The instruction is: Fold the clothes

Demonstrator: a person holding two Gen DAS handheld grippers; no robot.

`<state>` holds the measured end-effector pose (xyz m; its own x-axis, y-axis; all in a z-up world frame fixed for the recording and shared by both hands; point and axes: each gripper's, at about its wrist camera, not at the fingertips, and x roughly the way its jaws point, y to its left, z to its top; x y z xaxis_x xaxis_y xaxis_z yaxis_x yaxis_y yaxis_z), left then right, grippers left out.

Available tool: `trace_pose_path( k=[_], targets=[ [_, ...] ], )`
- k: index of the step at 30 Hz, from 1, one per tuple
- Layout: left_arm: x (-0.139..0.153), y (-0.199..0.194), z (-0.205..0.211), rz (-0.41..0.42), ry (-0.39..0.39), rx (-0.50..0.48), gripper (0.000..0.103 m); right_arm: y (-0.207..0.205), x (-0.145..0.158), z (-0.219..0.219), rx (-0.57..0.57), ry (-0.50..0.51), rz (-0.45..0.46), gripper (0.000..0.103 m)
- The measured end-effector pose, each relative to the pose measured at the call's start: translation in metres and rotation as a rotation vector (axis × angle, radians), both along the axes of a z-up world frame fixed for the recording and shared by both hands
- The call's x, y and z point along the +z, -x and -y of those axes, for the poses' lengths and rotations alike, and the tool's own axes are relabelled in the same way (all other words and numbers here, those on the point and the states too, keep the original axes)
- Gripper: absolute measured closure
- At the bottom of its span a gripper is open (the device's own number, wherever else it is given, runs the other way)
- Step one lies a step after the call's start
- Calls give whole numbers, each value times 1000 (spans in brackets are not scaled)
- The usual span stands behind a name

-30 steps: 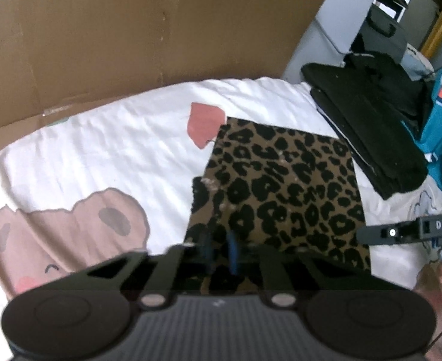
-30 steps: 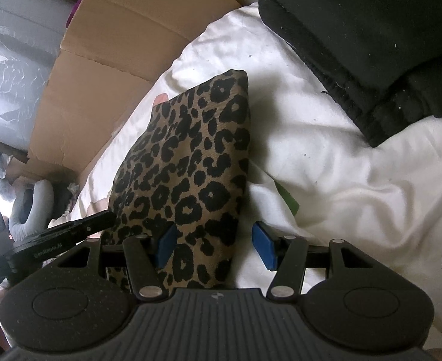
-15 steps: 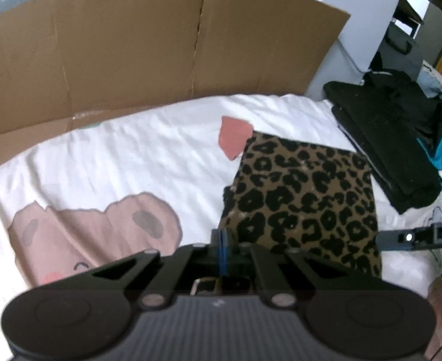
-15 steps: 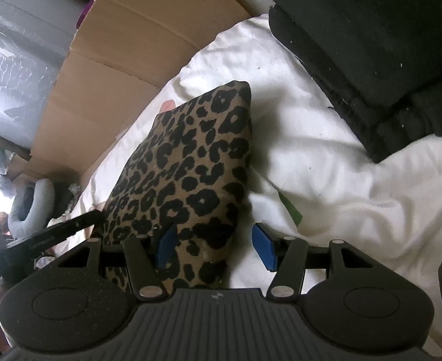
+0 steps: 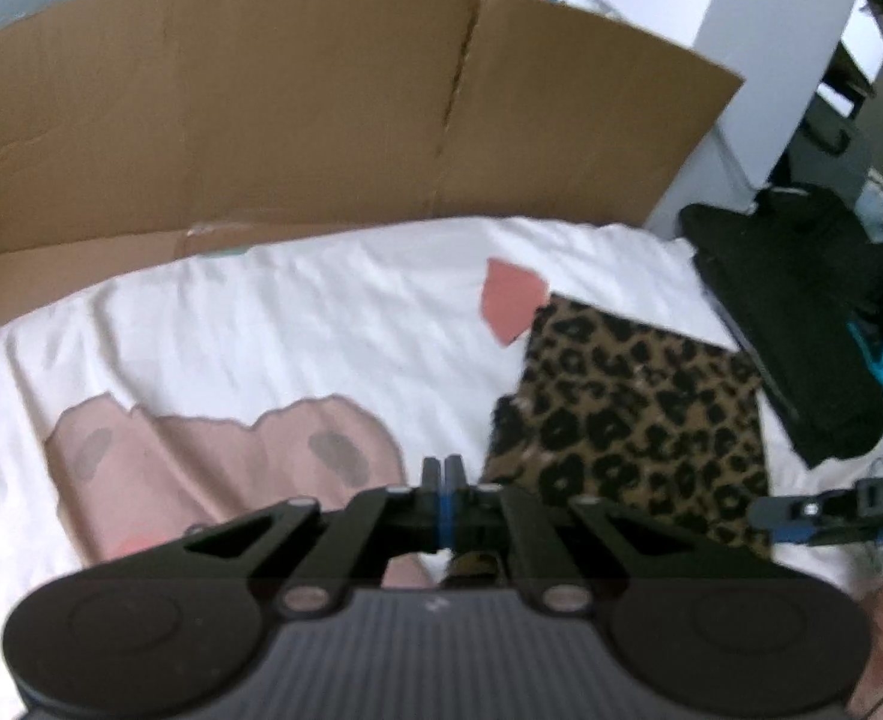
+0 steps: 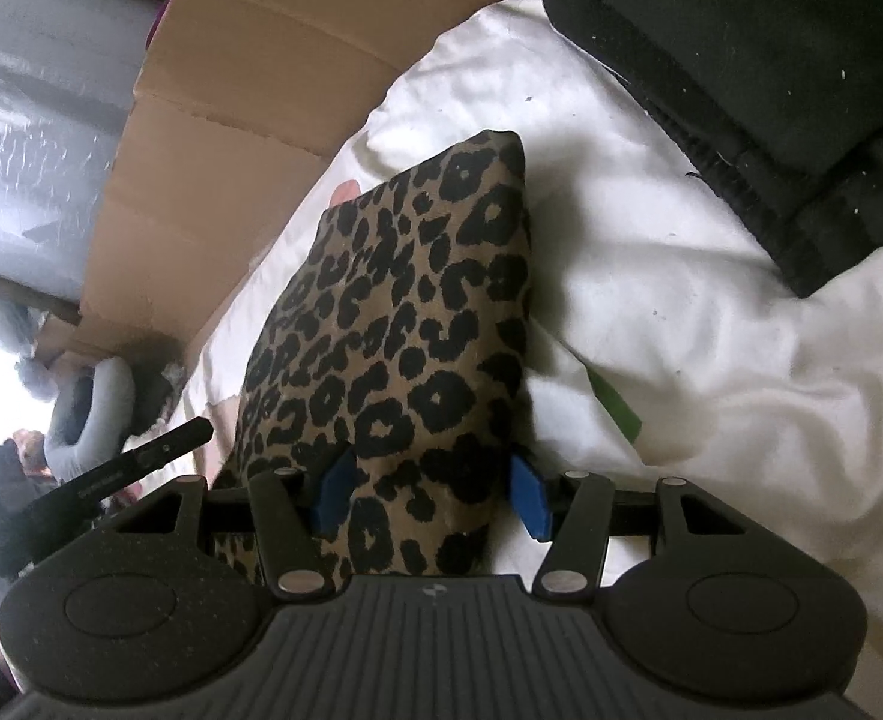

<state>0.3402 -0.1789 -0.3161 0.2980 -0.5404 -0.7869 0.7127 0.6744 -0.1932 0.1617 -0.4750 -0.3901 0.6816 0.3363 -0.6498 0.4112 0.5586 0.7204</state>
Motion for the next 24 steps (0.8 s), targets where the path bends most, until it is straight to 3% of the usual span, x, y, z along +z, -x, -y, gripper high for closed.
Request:
trace_pose_path(
  k=[6, 11, 15, 19, 21, 22, 24],
  targets=[
    [-11, 12, 15, -24, -14, -58, 96, -1, -2, 0, -9, -18, -2, 42],
    [-20, 16, 19, -38, -29, -72, 82, 0, -3, -2, 10, -11, -2, 43],
    [-21, 20, 22, -38, -44, -86, 78, 0, -4, 0, 8, -21, -4, 43],
    [-23, 24, 25, -29, -60, -98, 80, 0, -5, 0, 13, -22, 1, 43],
    [-22, 27, 27, -19, -66, -105, 88, 0, -5, 0, 14, -19, 2, 43],
    [-21, 29, 28, -9, -74, -105, 100, 0, -5, 0, 15, -18, 1, 43],
    [-19, 32, 29, 15, -80, -112, 101, -1, -5, -1, 16, -14, 0, 43]
  ],
)
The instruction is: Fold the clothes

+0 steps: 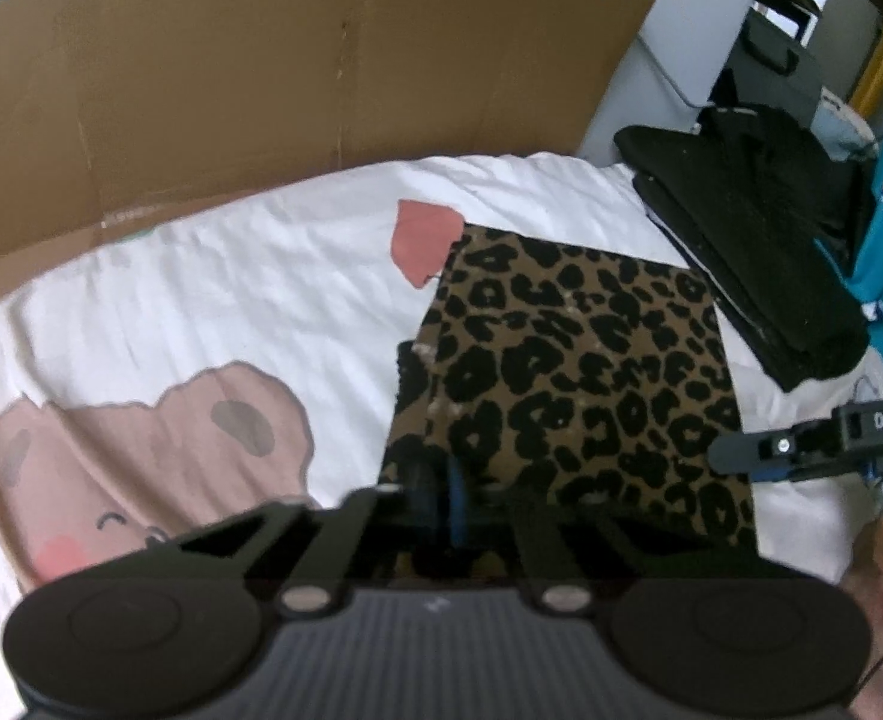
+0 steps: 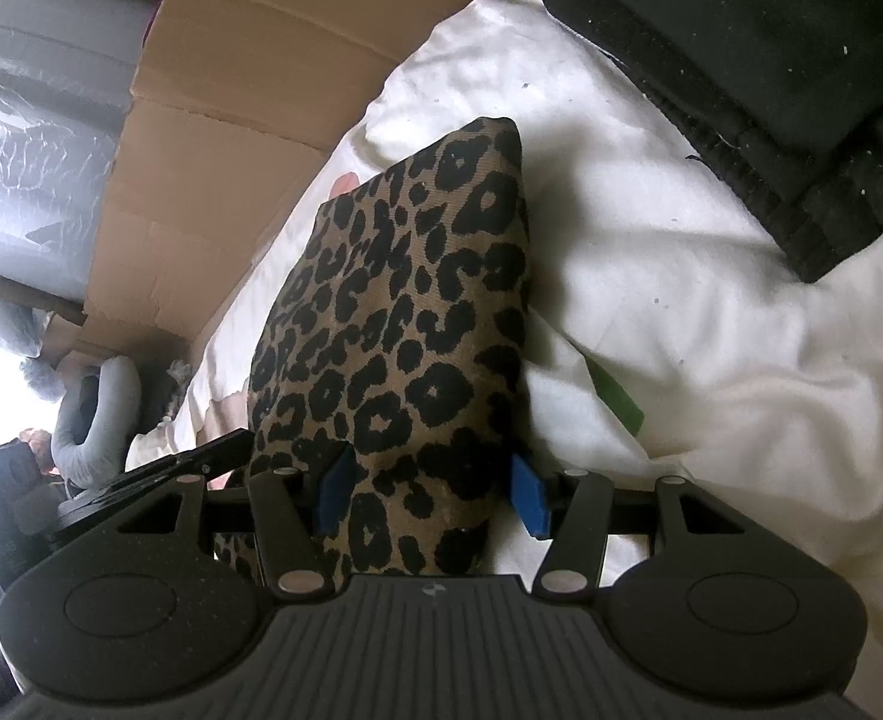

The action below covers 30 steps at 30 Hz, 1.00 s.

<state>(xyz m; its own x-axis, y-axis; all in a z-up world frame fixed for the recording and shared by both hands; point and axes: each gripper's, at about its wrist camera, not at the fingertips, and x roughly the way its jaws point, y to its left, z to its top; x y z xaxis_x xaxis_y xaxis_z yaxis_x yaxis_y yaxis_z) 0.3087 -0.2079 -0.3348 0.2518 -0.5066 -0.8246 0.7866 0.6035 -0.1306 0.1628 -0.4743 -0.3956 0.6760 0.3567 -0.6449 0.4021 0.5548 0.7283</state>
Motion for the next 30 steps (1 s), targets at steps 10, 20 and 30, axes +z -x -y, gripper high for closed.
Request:
trace_pose_path(
  k=[10, 20, 30],
  targets=[
    [10, -2, -6, 82, -6, 28, 102, 1, -2, 3, -10, -34, 12, 42],
    [-7, -1, -5, 74, -31, 28, 101, -15, -15, 3, -33, -126, 56, 45],
    [-3, -6, -4, 41, -24, 37, 94, -14, -15, 10, -48, -182, 57, 96]
  ],
)
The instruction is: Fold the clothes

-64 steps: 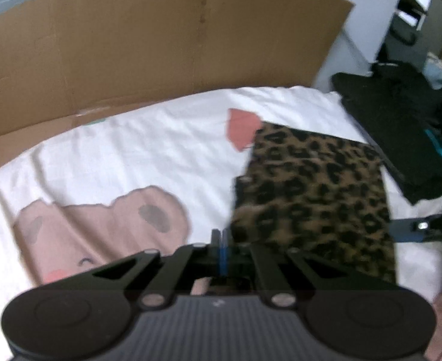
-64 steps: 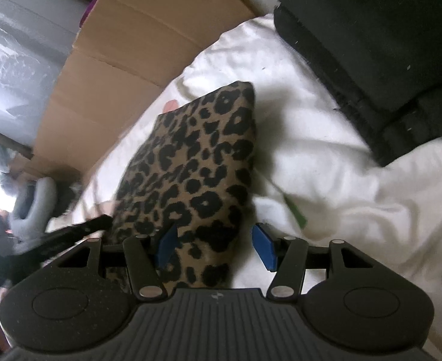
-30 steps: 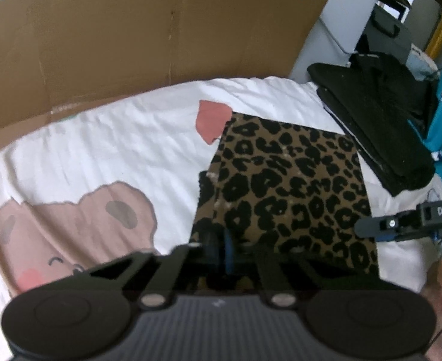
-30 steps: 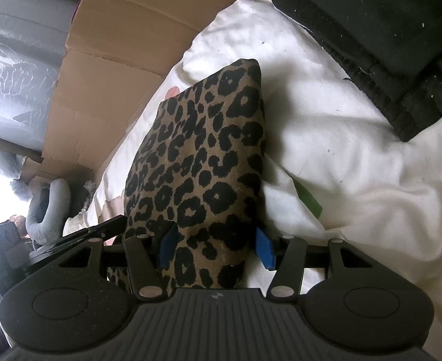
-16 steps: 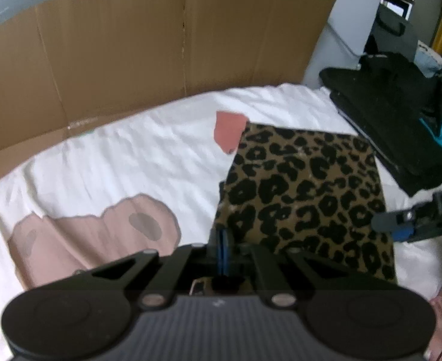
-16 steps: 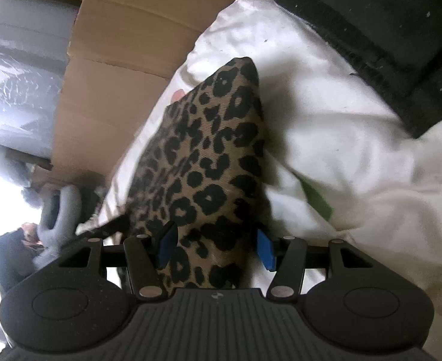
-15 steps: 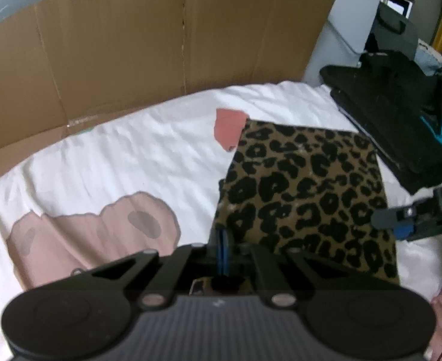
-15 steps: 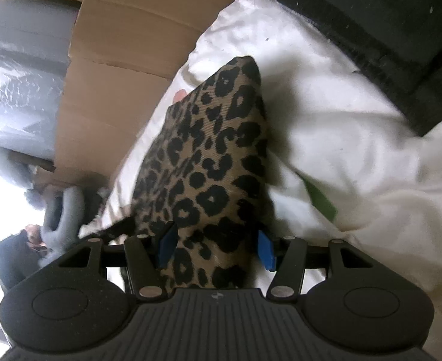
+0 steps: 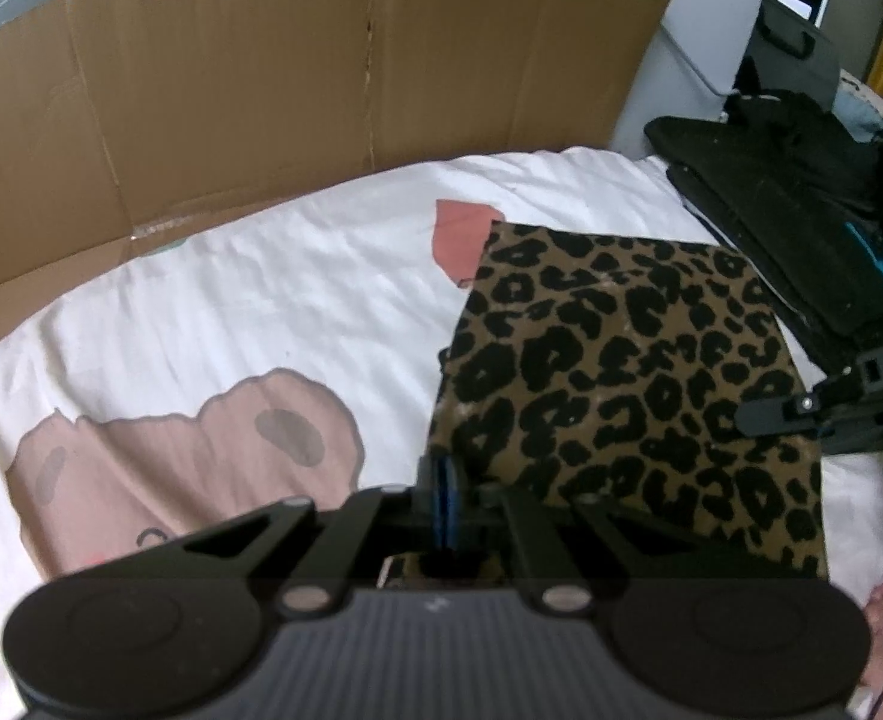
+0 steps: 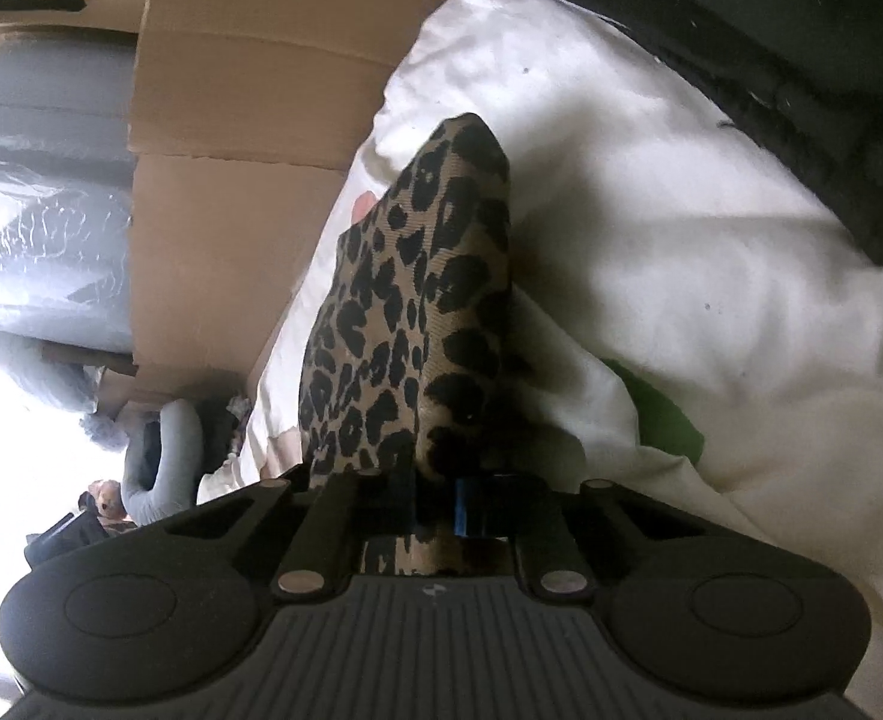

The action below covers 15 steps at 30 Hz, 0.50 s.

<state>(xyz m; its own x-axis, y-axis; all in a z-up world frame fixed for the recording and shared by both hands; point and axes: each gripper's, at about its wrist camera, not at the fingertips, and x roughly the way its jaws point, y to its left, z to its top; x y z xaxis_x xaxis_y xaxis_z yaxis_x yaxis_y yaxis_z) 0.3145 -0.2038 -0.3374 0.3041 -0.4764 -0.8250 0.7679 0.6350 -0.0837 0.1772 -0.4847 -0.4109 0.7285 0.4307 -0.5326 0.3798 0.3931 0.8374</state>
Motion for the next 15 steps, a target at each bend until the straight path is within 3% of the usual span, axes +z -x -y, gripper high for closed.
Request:
trace_pose_path(
  k=[3, 8, 13, 15],
  targets=[
    [6, -9, -4, -37, 67, 29, 81, -1, 4, 1, 2, 3, 2, 97],
    [-2, -12, 1, -93, 91, 5, 53, 0, 6, 2, 6, 18, -3, 98],
    [-15, -17, -7, -163, 122, 32, 52, 1, 6, 3, 4, 25, -7, 98],
    [-20, -21, -10, -224, 152, 46, 61, 1, 8, 3, 5, 31, -4, 98]
  ],
)
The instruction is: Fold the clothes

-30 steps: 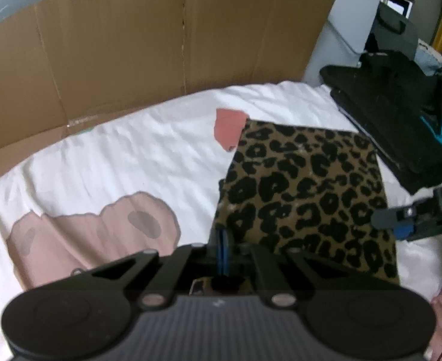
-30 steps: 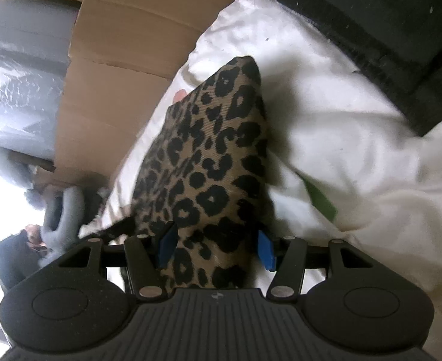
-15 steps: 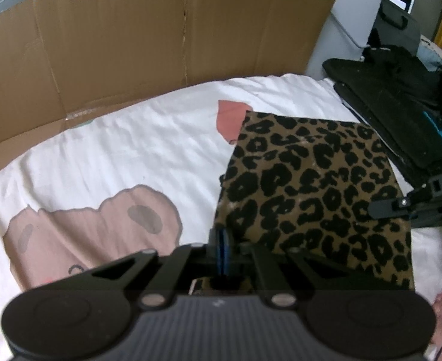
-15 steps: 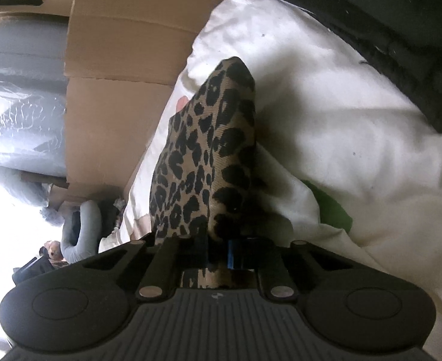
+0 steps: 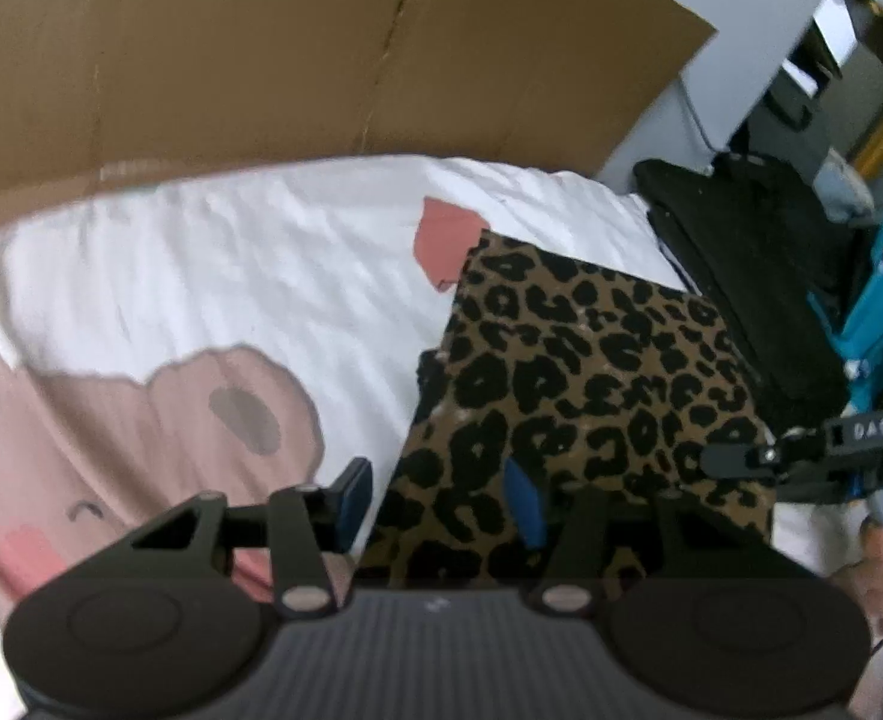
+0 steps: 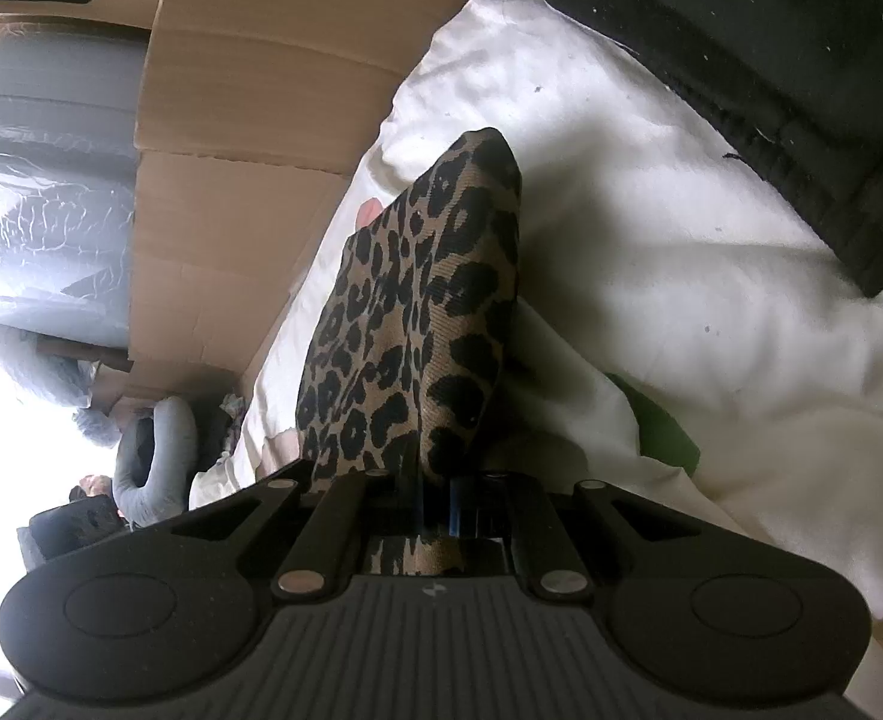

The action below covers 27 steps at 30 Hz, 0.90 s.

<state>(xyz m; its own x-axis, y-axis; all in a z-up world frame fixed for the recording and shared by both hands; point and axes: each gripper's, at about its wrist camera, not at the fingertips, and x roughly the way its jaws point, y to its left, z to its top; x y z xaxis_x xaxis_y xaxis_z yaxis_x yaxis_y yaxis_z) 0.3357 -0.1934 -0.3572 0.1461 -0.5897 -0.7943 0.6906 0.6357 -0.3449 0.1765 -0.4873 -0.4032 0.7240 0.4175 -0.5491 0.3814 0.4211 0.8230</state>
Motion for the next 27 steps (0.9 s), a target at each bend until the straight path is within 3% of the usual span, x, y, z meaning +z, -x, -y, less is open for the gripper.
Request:
trace_pose_path(
  k=[9, 10, 11, 13, 18, 27],
  targets=[
    [-4, 0, -1, -84, 29, 3, 71, -3, 12, 6, 26, 53, 4, 98],
    [-4, 1, -1, -97, 39, -3, 85, -4, 13, 7, 30, 62, 3, 98],
    [-4, 2, 0, -109, 49, -7, 90, -4, 15, 8, 34, 70, 3, 98],
    [-3, 4, 3, -136, 67, -15, 90, -3, 18, 10, 39, 80, 0, 98],
    [0, 4, 8, -101, 56, -32, 89, -2, 24, 18, 46, 103, -6, 99],
    [13, 9, 5, 34, 10, -35, 85, -1, 14, 20, 45, 74, -34, 98]
  ],
)
